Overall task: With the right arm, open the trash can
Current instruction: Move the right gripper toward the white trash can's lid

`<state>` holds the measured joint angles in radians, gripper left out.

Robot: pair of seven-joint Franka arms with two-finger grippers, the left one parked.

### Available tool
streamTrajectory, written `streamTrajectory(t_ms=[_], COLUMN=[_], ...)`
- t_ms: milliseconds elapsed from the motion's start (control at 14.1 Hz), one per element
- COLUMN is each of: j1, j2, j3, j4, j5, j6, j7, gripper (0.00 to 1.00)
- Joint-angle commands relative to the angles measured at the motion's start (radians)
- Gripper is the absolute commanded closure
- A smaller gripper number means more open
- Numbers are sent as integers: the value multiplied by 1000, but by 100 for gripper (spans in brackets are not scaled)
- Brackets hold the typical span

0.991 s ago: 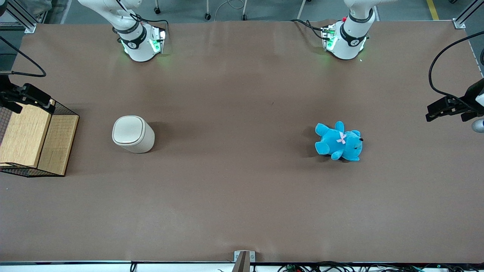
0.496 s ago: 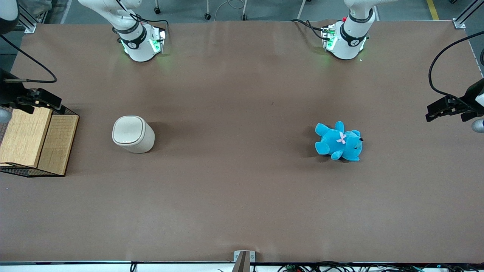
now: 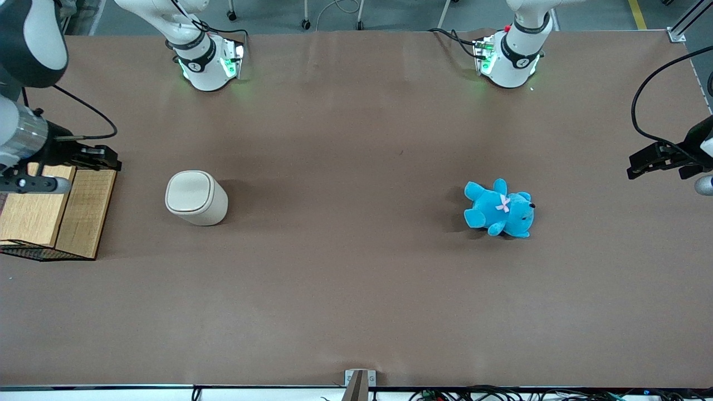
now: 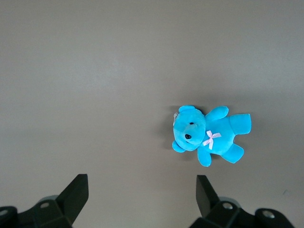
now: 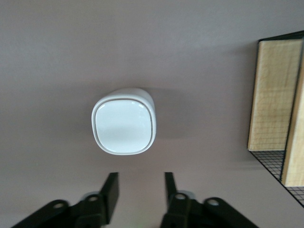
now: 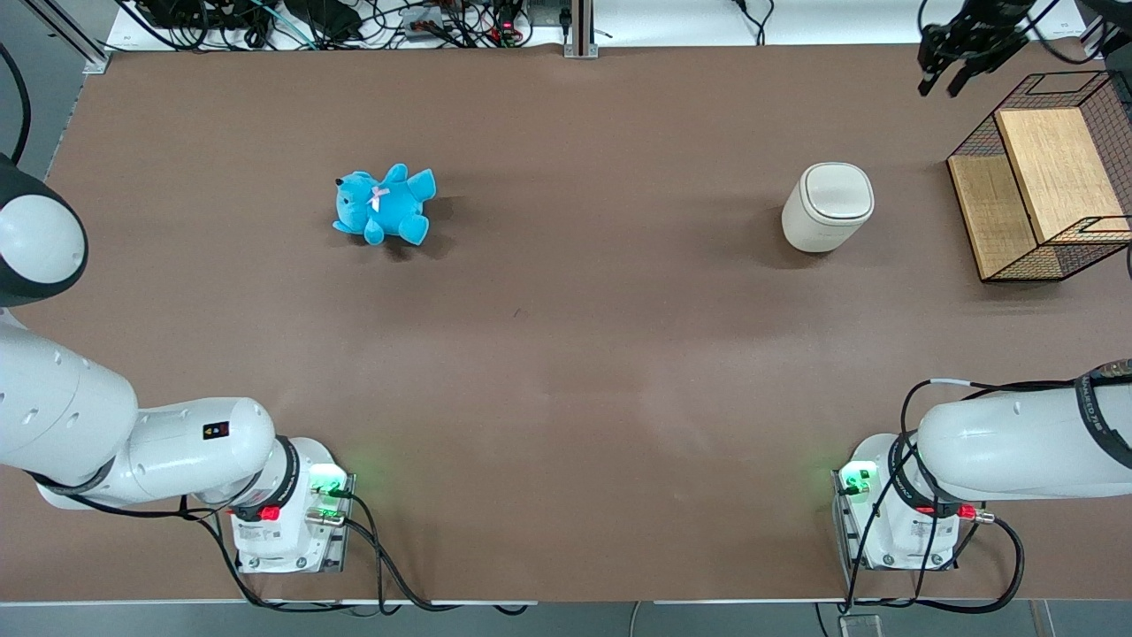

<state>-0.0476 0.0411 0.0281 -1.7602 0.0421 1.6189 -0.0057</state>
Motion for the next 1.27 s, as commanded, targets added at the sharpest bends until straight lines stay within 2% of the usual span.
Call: streamTrajectory(t_ms=[0, 283, 1204], j1=[25, 87, 166], j2=[-3, 77, 263], j3=[4, 4, 4], j4=[-64, -76, -85], j5=[-13, -10, 1], j6=[22, 42, 131], j7=[-4, 1, 7], gripper=[99, 100, 100])
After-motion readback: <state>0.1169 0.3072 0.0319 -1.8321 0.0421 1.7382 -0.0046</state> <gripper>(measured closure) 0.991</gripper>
